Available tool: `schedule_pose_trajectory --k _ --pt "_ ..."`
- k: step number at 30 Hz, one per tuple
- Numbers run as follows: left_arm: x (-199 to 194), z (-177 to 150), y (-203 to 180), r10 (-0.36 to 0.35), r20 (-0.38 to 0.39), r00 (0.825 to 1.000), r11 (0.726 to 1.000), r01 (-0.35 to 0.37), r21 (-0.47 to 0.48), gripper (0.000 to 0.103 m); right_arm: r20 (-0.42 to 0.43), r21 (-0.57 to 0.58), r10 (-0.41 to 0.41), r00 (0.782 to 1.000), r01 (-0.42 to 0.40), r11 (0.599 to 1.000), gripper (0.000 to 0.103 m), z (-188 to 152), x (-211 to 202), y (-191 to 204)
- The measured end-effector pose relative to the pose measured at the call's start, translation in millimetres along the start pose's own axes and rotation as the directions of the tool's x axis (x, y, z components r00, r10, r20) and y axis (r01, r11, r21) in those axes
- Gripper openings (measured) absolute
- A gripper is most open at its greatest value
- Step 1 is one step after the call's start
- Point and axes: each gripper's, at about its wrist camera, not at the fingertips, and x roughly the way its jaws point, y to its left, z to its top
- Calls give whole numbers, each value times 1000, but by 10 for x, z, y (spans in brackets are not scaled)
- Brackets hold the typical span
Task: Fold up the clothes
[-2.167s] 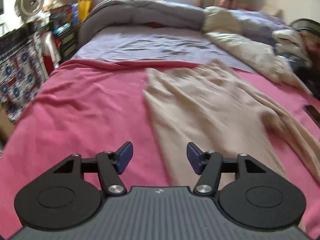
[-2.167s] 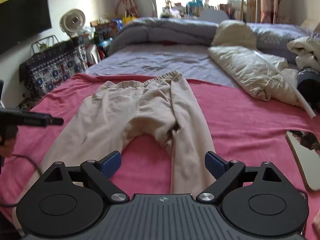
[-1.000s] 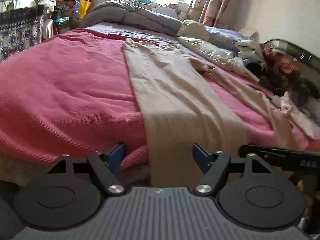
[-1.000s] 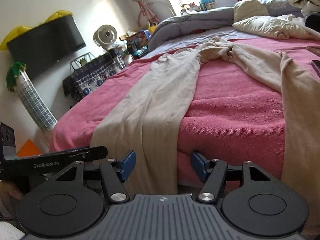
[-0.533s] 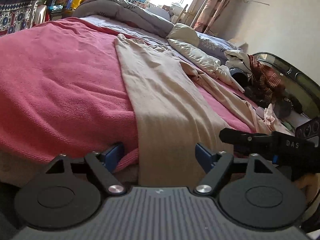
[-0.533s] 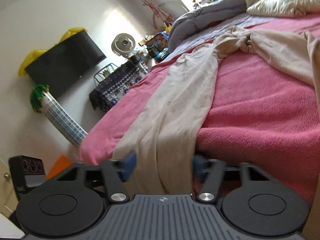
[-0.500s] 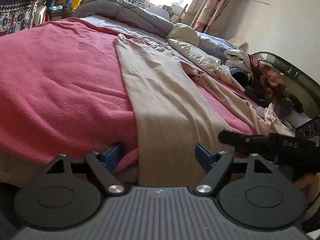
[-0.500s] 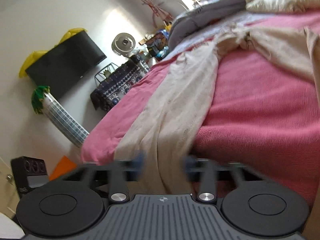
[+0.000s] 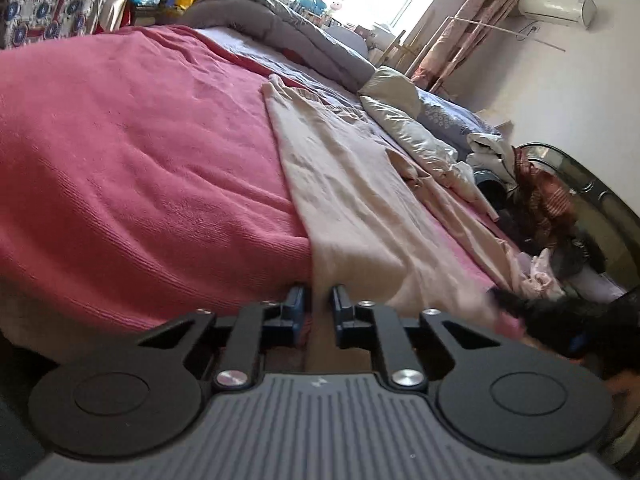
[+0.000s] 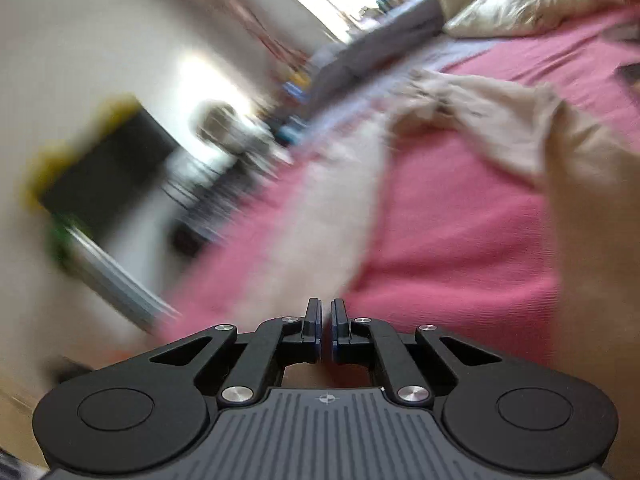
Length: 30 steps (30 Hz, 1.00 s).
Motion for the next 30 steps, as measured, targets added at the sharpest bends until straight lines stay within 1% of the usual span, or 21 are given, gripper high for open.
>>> schedule_pose_trajectory --k 1,2,3,5,7,8,10,11,12,14,16,17,18,19,21,23,24,25,27,29,30 --pt "2 4 -4 -13 -4 1000 1000 13 2 14 -9 19 29 1000 -29 999 11 -22 2 -26" --pt "9 3 -25 -20 -10 1000 1000 21 12 22 -12 38 57 998 -57 998 13 -47 3 -45" --pt "21 2 -37 -28 -16 999 999 28 16 35 -13 30 65 998 -64 997 14 -71 10 -36" --pt "50 0 -50 -53 -27 998 998 54 19 52 -37 -11 54 998 -54 998 20 -108 86 17" --pt "76 1 -70 -67 -29 997 997 68 23 56 -65 -20 56 996 -57 998 20 -142 203 65" --pt "88 -3 -96 -53 -29 998 998 54 39 53 -71 -15 57 996 -58 998 18 -152 258 93" --pt "85 -17 -143 7 -19 1000 997 -5 78 36 -75 -6 53 996 -53 999 9 -155 323 159" --pt "79 -22 -158 33 -14 999 996 -32 88 16 -61 11 69 996 -68 998 8 -138 273 170" --pt "74 -17 -142 39 -13 999 996 -38 78 10 -38 38 93 995 -91 995 8 -111 193 169" --pt "71 -3 -79 28 -17 999 999 -28 42 8 10 90 139 990 -139 986 6 -57 34 168" --pt "88 -7 -83 32 -21 999 998 -31 46 8 54 119 141 989 -147 982 5 0 -107 124" --pt "98 -8 -92 35 -22 999 998 -33 53 7 59 79 73 996 -78 994 4 20 -141 130" --pt "105 -7 -97 36 -24 999 998 -35 58 7 58 4 -37 998 36 999 4 35 -153 159" --pt "107 -5 -92 35 -24 999 998 -34 57 7 49 -20 -77 996 78 997 4 41 -155 150" --pt "101 -3 -72 26 -25 999 999 -25 44 7 15 -5 -68 998 68 998 4 40 -149 83" --pt "97 -4 -60 21 -24 999 999 -20 38 7 14 40 3 1000 -3 999 13 34 -162 37" --pt "95 -4 -56 20 -24 1000 999 -19 35 7 22 30 10 1000 -11 999 16 29 -145 54" --pt "94 -4 -51 18 -24 1000 999 -17 33 7 28 20 14 1000 -15 1000 27 33 -109 72" --pt "96 -4 -43 16 -24 1000 999 -15 30 8 43 48 50 998 -52 998 35 80 -14 54" --pt "99 -1 -31 12 -25 1000 1000 -11 25 8 59 69 80 995 -84 994 36 156 143 37" --pt "102 2 -27 11 -25 1000 1000 -10 23 8 62 63 72 996 -76 995 36 191 245 44"
